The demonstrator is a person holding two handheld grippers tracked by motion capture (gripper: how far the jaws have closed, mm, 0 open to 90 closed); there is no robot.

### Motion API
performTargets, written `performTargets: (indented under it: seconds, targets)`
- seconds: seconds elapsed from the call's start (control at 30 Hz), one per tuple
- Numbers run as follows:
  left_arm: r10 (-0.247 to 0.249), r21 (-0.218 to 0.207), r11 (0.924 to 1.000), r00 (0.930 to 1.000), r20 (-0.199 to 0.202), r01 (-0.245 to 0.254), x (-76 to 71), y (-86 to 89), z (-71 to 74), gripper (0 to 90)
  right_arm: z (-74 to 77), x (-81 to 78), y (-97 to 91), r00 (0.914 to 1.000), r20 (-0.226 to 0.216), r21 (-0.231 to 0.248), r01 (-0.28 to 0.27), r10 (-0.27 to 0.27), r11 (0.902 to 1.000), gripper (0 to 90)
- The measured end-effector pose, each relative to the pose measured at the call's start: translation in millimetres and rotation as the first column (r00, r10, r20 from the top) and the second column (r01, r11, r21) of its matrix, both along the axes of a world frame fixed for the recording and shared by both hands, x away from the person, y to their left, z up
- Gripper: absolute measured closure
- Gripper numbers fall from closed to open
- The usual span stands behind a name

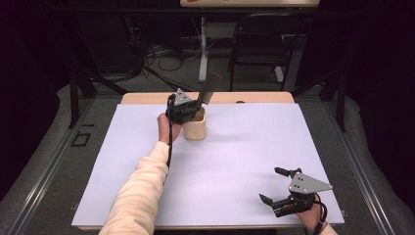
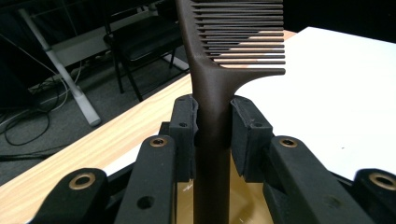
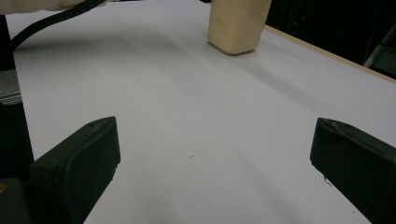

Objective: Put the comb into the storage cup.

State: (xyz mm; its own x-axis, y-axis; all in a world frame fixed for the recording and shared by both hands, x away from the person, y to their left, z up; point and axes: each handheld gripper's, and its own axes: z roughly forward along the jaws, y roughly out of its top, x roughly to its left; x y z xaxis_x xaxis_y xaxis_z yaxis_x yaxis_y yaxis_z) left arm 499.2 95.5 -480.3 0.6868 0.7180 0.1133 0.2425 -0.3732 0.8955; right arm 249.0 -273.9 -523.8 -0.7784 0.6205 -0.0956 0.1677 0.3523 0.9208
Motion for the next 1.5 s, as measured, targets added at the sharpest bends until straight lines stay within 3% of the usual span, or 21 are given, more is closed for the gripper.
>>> performTargets:
  seconds: [0.63,1.37,1.4,1.5]
  targets:
    - [-0.012,0.052,0.9985,0.9997,-0.021,0.014,0.1,-5.0,-5.4,72.2,0.3,0.1,-0.6,1.0000,0.005,0.001,0.006,-0.006,1.0000,1.1]
    - [-0.025,0.073,0.9970,0.9991,-0.035,0.028,-1.1,-7.1,-7.1,71.6,0.4,0.1,-0.7,1.0000,0.006,0.002,0.007,-0.007,1.0000,1.1]
    - [-0.029,0.063,0.9975,0.9989,-0.036,0.031,-1.7,-6.7,-6.8,70.3,0.4,0.1,-0.6,1.0000,0.006,0.002,0.007,-0.007,1.0000,1.1]
    - [-0.028,0.041,0.9988,0.9992,-0.027,0.029,-4.0,-5.6,-3.1,54.7,0.4,0.1,-0.6,1.0000,0.006,0.002,0.006,-0.006,1.0000,1.1]
